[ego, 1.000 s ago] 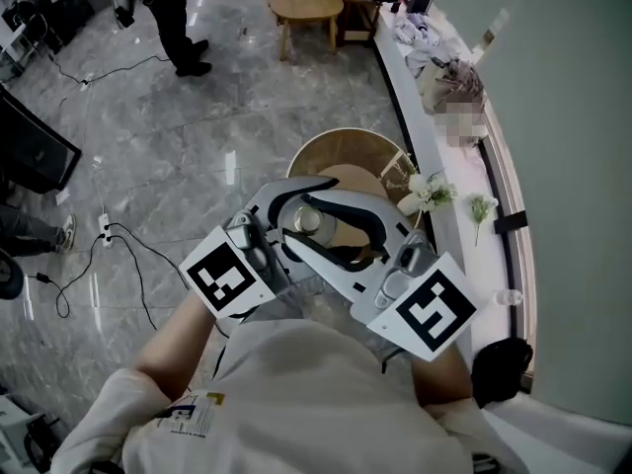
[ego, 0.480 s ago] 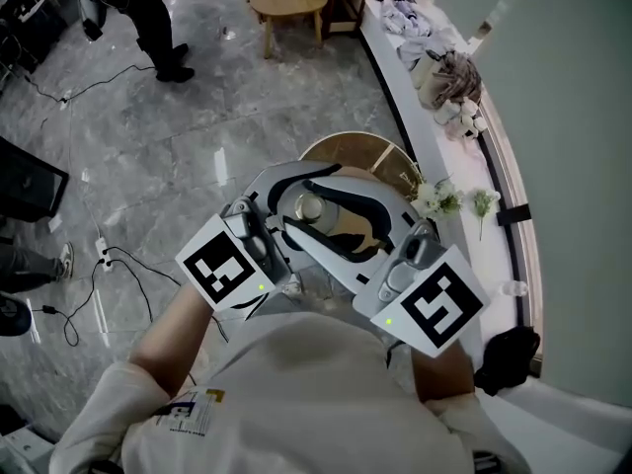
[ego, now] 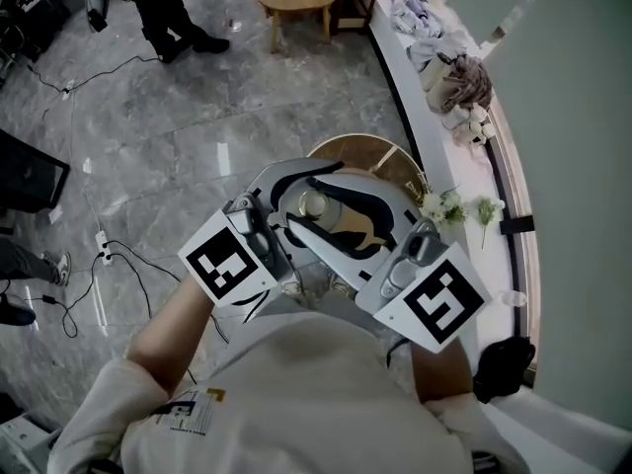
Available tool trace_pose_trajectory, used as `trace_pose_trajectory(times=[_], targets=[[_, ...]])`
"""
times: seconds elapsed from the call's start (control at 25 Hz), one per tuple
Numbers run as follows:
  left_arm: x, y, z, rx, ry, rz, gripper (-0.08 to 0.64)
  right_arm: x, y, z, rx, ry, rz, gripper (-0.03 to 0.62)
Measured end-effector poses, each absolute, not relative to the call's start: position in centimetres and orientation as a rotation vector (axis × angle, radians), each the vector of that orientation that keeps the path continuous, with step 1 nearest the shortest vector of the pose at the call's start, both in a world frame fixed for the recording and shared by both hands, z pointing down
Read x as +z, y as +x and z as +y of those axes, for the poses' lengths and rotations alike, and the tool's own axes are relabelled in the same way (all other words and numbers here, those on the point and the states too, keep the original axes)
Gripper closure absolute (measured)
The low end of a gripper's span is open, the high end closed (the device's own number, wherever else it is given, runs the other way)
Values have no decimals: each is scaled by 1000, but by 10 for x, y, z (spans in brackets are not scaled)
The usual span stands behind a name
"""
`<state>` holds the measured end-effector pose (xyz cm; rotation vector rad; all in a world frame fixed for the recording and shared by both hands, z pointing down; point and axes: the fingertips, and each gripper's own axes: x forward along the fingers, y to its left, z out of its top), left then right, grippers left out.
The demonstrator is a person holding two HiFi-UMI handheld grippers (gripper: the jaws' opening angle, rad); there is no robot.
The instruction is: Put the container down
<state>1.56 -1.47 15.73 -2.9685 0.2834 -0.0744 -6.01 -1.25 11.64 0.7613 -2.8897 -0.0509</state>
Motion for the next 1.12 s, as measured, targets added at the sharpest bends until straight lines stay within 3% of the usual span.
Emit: trace_pose_trajectory(times=[1.12], targets=[[251, 19, -90, -110, -2947, 563, 210, 211, -52, -71, -105, 474, -2932, 449]])
